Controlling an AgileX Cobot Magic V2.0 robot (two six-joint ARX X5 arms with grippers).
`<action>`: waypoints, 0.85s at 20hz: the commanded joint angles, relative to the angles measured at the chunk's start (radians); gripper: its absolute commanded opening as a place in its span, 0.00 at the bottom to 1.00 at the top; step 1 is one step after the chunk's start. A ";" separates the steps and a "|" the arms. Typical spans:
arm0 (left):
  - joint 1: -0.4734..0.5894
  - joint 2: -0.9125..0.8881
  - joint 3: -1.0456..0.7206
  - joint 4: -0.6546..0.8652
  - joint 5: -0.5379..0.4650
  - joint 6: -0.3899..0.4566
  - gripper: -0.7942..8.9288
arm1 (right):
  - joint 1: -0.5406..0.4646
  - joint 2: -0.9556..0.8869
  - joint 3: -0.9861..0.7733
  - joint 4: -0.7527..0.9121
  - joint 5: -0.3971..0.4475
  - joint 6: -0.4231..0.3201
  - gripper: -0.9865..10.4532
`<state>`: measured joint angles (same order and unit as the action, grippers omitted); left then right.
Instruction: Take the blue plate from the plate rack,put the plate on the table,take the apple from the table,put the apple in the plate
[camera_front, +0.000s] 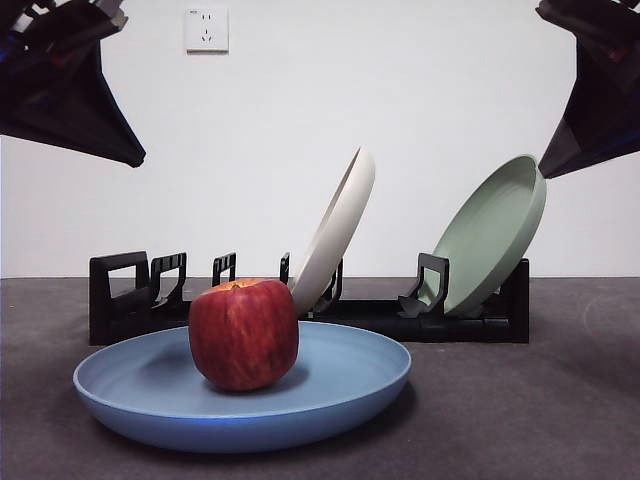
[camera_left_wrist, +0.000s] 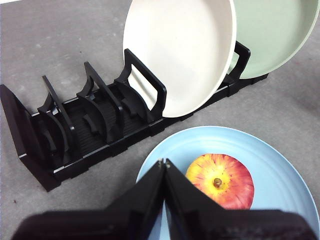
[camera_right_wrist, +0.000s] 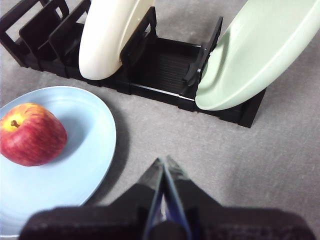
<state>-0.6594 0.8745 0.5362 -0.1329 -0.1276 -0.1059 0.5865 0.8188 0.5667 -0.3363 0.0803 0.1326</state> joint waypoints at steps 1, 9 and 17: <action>-0.002 -0.004 -0.002 0.003 0.002 -0.005 0.08 | -0.002 -0.002 -0.003 0.005 0.004 0.009 0.07; 0.164 -0.350 -0.003 -0.072 -0.024 0.059 0.08 | -0.002 -0.002 -0.003 0.005 0.004 0.009 0.07; 0.653 -0.657 -0.197 -0.067 0.143 0.074 0.08 | -0.002 -0.002 -0.003 0.005 0.004 0.009 0.07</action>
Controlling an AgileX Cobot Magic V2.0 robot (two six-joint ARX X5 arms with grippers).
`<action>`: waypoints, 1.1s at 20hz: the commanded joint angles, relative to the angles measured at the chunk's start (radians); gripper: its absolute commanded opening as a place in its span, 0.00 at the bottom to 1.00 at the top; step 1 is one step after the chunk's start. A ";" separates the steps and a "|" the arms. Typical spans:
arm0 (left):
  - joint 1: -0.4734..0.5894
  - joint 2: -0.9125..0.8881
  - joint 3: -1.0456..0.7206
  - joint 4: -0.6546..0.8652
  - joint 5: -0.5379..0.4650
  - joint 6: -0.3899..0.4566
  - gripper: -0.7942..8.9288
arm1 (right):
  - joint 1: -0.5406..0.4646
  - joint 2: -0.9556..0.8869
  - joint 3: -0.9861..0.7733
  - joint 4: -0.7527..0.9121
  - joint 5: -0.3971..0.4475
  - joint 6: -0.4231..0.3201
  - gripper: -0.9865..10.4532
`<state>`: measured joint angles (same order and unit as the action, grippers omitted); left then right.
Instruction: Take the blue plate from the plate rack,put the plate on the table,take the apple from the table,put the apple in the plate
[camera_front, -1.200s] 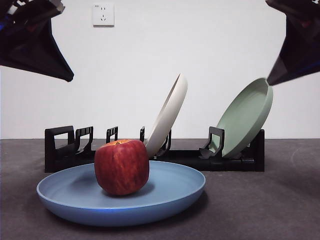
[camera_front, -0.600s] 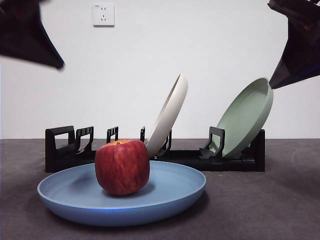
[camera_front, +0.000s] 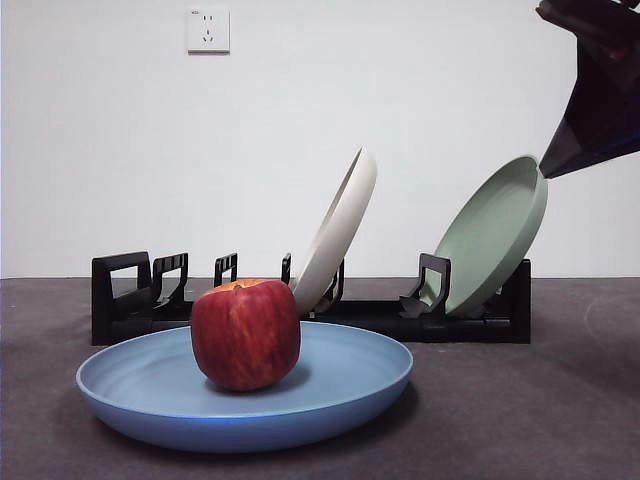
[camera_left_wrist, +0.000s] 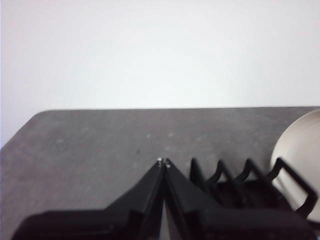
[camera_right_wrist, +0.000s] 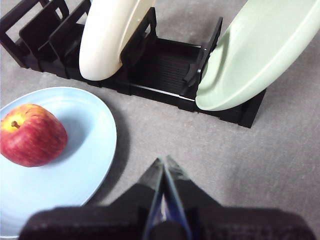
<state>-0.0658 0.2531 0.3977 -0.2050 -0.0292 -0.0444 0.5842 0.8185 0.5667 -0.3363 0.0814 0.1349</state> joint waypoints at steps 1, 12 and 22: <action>0.090 -0.061 -0.100 0.014 0.061 0.013 0.08 | 0.000 -0.002 -0.003 0.006 0.003 0.006 0.07; 0.140 -0.252 -0.394 0.069 0.049 0.016 0.08 | 0.000 -0.002 -0.003 0.005 0.003 0.006 0.07; 0.140 -0.251 -0.394 0.023 0.034 0.013 0.08 | 0.000 -0.002 -0.003 0.005 0.003 0.006 0.07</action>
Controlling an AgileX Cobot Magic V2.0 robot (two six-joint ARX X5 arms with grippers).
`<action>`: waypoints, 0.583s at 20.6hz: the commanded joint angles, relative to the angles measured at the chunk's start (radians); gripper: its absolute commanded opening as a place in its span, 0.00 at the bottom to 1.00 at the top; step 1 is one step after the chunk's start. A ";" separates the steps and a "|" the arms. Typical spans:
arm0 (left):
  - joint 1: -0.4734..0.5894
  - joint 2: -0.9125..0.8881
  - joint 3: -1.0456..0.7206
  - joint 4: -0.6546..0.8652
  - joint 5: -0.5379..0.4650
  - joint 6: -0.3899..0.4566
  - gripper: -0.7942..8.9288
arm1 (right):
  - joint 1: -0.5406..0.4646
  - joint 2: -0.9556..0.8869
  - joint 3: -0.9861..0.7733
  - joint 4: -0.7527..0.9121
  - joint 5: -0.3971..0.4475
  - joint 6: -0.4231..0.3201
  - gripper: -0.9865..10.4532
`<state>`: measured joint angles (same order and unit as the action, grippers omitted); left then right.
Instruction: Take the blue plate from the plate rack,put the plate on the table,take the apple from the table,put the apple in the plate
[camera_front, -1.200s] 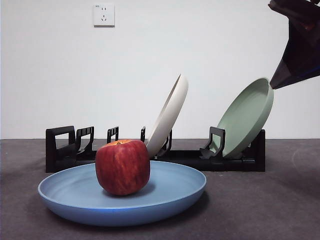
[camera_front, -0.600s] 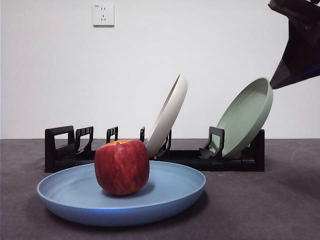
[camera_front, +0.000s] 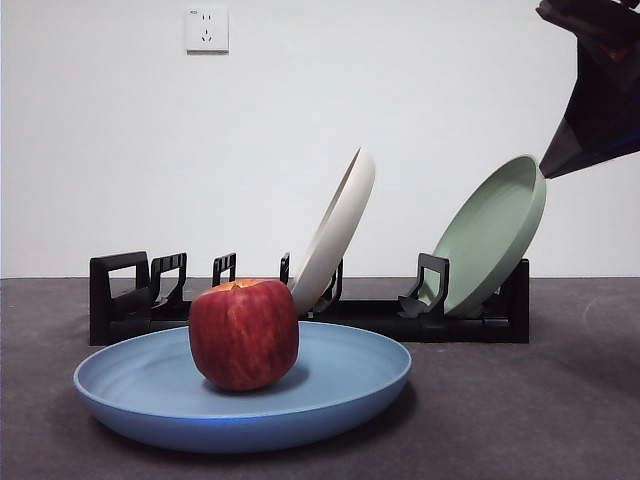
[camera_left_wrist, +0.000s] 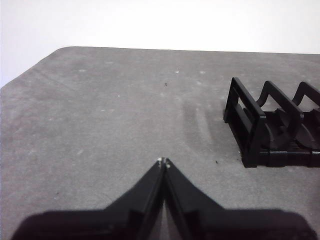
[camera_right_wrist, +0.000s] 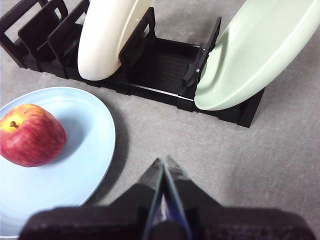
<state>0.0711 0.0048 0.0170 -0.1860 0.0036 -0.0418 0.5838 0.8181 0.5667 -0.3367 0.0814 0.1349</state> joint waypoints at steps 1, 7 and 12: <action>0.003 -0.003 -0.014 0.004 0.001 0.010 0.08 | 0.000 -0.001 -0.003 0.006 0.003 0.006 0.07; 0.003 -0.003 -0.014 0.004 0.001 0.010 0.08 | 0.000 -0.001 -0.003 0.006 0.003 0.006 0.07; 0.003 -0.003 -0.014 0.004 0.001 0.010 0.08 | -0.034 -0.124 -0.003 -0.018 0.057 -0.057 0.07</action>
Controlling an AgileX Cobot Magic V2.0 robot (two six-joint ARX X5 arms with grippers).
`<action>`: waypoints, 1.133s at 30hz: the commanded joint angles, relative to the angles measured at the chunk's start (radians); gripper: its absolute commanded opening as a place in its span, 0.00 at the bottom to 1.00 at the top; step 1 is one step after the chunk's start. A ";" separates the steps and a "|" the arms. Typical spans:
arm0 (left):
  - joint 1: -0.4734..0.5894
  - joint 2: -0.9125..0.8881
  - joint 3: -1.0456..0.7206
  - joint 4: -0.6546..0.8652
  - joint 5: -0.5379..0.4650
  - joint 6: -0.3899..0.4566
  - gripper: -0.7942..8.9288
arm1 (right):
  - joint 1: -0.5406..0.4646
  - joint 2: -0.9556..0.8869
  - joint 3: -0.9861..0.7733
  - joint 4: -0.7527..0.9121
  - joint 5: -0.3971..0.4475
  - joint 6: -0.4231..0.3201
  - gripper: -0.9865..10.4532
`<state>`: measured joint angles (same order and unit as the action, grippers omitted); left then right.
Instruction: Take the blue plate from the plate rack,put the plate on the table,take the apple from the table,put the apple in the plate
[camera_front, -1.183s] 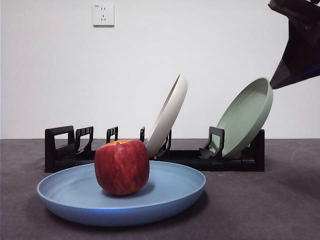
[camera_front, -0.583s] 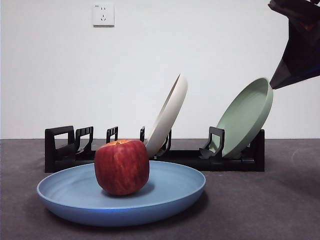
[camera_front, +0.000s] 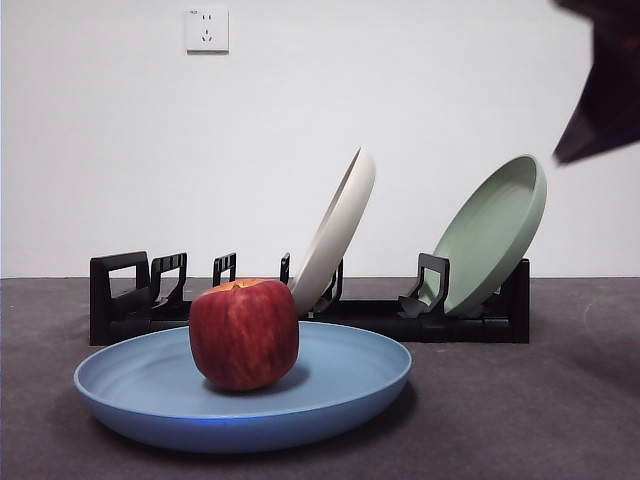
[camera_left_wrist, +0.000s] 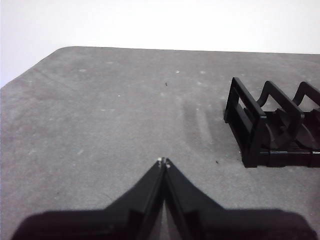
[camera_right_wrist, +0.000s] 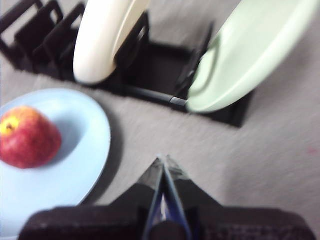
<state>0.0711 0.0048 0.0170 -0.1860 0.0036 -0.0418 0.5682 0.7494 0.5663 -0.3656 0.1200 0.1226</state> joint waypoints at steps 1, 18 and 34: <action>0.003 -0.003 -0.014 0.004 0.001 0.010 0.08 | -0.045 -0.105 -0.003 0.011 0.018 -0.072 0.07; 0.003 -0.003 -0.014 0.004 0.001 0.010 0.08 | -0.404 -0.697 -0.510 0.299 0.010 -0.120 0.07; 0.003 -0.003 -0.014 0.004 0.001 0.010 0.08 | -0.402 -0.748 -0.561 0.196 0.006 -0.089 0.07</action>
<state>0.0711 0.0048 0.0170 -0.1856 0.0036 -0.0418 0.1635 0.0040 0.0135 -0.1581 0.1265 0.0166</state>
